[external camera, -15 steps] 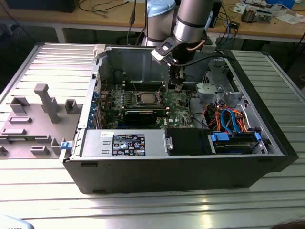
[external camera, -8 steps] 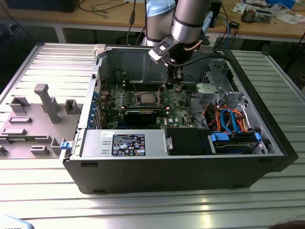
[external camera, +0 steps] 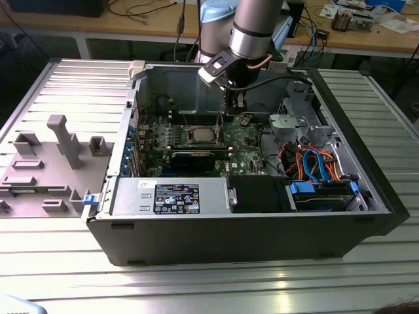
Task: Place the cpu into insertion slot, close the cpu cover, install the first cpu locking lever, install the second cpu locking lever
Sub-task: 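Install the second cpu locking lever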
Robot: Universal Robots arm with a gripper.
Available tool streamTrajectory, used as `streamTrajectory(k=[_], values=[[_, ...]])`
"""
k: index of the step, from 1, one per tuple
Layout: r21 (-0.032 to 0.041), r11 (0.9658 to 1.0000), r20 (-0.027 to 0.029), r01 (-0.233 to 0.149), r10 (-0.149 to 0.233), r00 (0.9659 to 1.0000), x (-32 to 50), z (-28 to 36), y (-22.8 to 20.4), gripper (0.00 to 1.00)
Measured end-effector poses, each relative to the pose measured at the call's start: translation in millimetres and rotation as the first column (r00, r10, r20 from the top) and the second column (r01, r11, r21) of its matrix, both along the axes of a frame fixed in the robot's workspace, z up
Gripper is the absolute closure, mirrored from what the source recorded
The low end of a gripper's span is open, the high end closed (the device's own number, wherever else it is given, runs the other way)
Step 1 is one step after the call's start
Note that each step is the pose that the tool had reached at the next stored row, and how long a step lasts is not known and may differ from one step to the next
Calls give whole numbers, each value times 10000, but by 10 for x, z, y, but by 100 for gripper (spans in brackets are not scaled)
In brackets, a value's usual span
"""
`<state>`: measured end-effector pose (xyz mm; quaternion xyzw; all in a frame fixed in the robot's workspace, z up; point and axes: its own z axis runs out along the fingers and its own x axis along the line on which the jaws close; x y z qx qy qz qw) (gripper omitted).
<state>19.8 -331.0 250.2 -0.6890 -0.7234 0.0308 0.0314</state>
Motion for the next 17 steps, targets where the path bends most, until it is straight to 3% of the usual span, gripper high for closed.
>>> streamTrajectory(k=[5,17], values=[[-1,10000,0,0,0,10000,-80,0,0,89],[-1,10000,1,-1,1,10000,-152,-1,0,89]])
